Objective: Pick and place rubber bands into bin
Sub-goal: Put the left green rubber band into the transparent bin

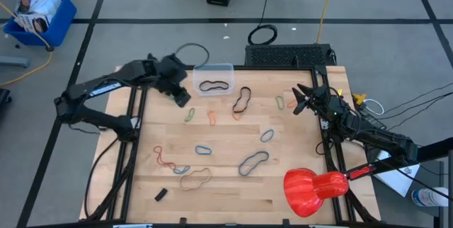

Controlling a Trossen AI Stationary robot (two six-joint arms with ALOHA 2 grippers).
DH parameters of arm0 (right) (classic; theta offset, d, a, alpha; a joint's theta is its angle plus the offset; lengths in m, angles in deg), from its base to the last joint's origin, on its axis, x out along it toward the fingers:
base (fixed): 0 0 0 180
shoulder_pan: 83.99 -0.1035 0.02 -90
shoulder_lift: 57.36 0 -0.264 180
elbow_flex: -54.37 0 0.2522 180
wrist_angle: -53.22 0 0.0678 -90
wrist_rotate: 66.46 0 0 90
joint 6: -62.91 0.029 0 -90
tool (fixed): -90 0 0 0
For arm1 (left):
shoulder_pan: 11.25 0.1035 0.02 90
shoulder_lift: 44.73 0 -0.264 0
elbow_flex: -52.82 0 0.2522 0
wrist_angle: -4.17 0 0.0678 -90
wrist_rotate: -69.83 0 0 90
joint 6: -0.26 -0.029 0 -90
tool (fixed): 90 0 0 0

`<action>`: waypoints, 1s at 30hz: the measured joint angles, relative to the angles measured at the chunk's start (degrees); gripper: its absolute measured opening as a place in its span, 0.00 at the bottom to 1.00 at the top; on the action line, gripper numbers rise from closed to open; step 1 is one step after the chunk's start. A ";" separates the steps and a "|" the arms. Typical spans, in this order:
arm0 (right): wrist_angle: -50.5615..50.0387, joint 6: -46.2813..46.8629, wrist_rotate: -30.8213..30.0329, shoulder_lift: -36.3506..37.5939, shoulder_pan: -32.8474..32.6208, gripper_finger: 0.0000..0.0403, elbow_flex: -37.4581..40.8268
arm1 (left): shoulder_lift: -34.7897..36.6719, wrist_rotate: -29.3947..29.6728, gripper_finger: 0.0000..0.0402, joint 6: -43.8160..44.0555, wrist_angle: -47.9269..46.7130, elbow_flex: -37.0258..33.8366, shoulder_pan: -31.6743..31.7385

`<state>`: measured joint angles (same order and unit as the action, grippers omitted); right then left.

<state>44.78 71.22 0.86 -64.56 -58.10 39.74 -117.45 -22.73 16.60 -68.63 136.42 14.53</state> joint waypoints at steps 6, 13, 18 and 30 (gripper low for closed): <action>0.00 0.29 0.00 -0.01 0.01 0.35 0.02 | -8.36 1.33 0.42 4.22 -1.46 -0.01 -2.96; 0.00 2.92 0.00 0.00 0.01 0.35 0.00 | -14.27 3.10 0.42 8.35 -0.15 -5.19 -4.59; 0.00 2.95 0.00 0.00 0.00 0.35 0.00 | -14.27 2.80 0.42 12.36 9.74 -11.50 -4.57; 0.00 2.97 0.00 -0.02 0.00 0.35 0.00 | -14.28 2.65 0.42 16.80 15.74 -18.37 -4.59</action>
<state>44.78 74.19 0.86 -64.57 -58.10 39.74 -131.73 -20.08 33.40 -52.90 118.05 9.94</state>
